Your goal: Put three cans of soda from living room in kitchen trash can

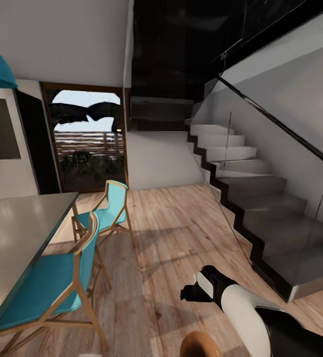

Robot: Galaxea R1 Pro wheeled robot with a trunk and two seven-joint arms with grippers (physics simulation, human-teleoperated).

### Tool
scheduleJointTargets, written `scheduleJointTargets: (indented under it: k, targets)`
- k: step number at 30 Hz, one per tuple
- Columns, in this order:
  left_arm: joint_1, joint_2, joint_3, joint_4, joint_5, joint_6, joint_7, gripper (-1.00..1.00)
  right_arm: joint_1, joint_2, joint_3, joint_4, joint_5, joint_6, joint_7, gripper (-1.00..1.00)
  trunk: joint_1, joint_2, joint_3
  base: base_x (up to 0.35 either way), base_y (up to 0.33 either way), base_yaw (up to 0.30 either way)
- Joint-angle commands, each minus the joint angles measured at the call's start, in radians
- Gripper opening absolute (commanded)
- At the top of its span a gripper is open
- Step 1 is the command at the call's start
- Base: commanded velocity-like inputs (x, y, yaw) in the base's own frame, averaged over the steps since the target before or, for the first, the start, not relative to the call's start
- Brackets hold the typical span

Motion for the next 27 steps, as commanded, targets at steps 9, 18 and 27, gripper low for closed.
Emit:
scheduleJointTargets:
  k: [9, 18, 27]
  targets:
    - [0.0, -0.004, -0.001, -0.004, 0.0, 0.0, 0.002, 1.0, 0.0, 0.005, 0.001, 0.002, 0.001, -0.012, 0.0, 1.0, 0.0, 0.0, 0.0, -0.229, -0.153, 0.254]
    - [0.001, -0.007, -0.002, -0.02, -0.001, 0.0, 0.002, 1.0, 0.0, 0.005, 0.001, 0.002, 0.001, -0.013, 0.0, 1.0, 0.0, 0.0, 0.0, -0.255, -0.221, 0.239]
    - [0.001, -0.004, 0.0, -0.024, -0.002, 0.0, 0.002, 1.0, 0.0, 0.005, 0.002, 0.001, 0.002, -0.014, -0.001, 1.0, 0.0, 0.0, 0.0, -0.169, -0.223, 0.078]
